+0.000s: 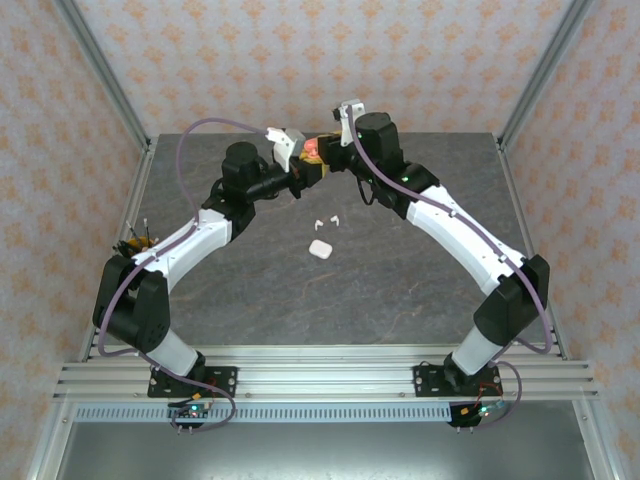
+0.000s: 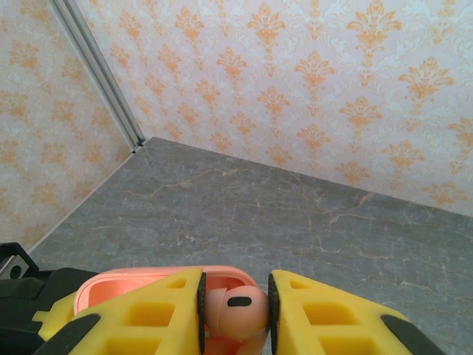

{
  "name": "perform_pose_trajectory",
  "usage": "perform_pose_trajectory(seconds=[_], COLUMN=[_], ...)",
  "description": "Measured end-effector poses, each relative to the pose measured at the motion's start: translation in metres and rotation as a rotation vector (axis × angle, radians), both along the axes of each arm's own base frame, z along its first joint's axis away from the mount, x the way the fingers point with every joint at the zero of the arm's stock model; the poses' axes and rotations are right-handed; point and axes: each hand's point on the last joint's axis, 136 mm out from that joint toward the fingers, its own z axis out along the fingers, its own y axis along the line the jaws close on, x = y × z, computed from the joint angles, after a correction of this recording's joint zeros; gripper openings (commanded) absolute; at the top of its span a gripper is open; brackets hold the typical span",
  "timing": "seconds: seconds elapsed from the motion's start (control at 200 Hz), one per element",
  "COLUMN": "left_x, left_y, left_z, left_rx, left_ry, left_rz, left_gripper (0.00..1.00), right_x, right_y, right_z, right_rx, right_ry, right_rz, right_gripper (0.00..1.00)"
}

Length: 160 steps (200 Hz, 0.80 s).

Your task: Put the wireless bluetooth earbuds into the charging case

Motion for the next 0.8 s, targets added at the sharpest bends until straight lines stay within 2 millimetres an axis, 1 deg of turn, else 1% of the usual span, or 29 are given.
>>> perform_pose_trajectory(seconds=[0.24, 0.801], left_x=[0.001, 0.0016], left_y=[-0.0004, -0.0008], left_z=[0.0068, 0.0099], left_rx=[-0.009, -0.006], left_ry=[-0.009, -0.023], left_rz=[0.0, -0.001], left_gripper=[0.0, 0.0], right_x=[-0.0001, 0.0008], right_y=[-0.0006, -0.0052], right_z=[0.0069, 0.0068], right_rx=[0.017, 0.038], right_ry=[-0.018, 0.008], right_rz=[-0.001, -0.025], right_gripper=[0.28, 0.44])
